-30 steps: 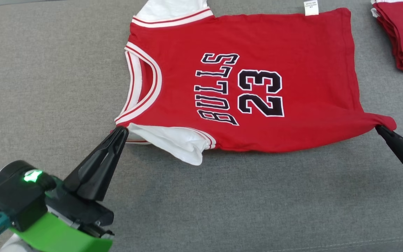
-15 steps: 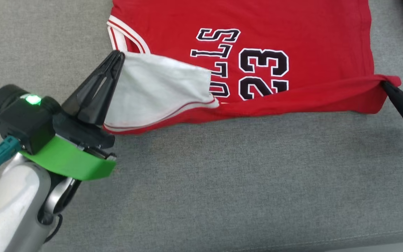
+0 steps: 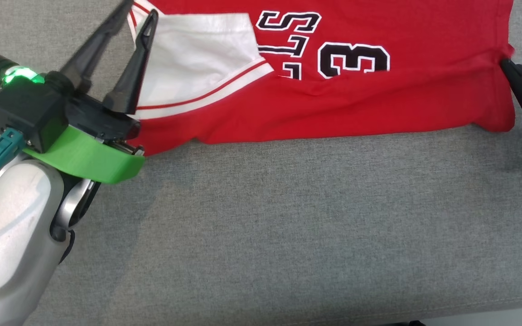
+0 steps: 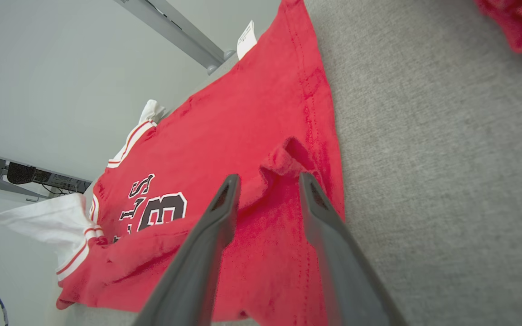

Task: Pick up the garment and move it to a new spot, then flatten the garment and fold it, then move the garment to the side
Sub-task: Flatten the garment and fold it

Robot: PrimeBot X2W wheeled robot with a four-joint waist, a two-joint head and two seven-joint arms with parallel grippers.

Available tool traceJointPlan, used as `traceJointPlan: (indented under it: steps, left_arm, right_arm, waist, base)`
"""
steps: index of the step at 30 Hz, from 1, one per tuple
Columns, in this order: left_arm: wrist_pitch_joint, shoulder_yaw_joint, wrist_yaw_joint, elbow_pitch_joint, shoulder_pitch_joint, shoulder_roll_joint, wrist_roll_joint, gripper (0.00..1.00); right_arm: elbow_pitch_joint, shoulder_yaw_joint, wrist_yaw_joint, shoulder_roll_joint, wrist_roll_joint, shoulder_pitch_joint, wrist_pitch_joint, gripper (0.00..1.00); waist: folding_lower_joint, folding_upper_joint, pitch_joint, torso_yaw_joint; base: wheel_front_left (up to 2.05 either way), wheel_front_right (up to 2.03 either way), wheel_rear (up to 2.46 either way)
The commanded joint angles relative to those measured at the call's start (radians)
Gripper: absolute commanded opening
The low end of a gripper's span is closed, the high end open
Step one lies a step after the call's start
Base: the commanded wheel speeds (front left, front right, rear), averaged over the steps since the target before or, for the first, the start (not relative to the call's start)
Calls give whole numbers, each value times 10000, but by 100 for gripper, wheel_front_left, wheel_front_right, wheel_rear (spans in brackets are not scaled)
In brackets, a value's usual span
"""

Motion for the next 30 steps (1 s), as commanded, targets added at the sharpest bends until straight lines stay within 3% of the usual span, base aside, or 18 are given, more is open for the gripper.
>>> traceJointPlan:
  steps: [1, 9, 17, 25, 30]
  left_arm:
    - [-137, 53, 98, 48, 6, 10, 47, 100]
    - [-355, 99, 888, -10, 1678, -156, -381, 100]
    - [155, 201, 1442, 835, 3802, -649, -1948, 100]
    - [681, 668, 2287, 1640, 4177, -785, -2632, 100]
    - [1357, 503, 2583, 1784, 4253, -739, -2689, 100]
  right_arm:
    - [-13, -83, -1, 82, -75, -71, -172, 100]
    - [-369, -312, -1, 556, -492, 778, -1082, 100]
    - [-515, -491, -1, 1174, -794, 1910, -1328, 100]
    - [-643, -587, -1, 1410, -898, 2241, -1334, 100]
    - [-638, -695, -1, 1404, -918, 2272, -1339, 100]
  waist:
    - [0, 0, -56, -61]
    - [0, 0, -754, -286]
    - [0, 0, -1590, -528]
    - [0, 0, -1704, -782]
    - [0, 0, -1605, -852]
  base:
    - [0, 0, 0]
    - [0, 0, 0]
    - [0, 0, 0]
    - [0, 0, 0]
    - [0, 0, 0]
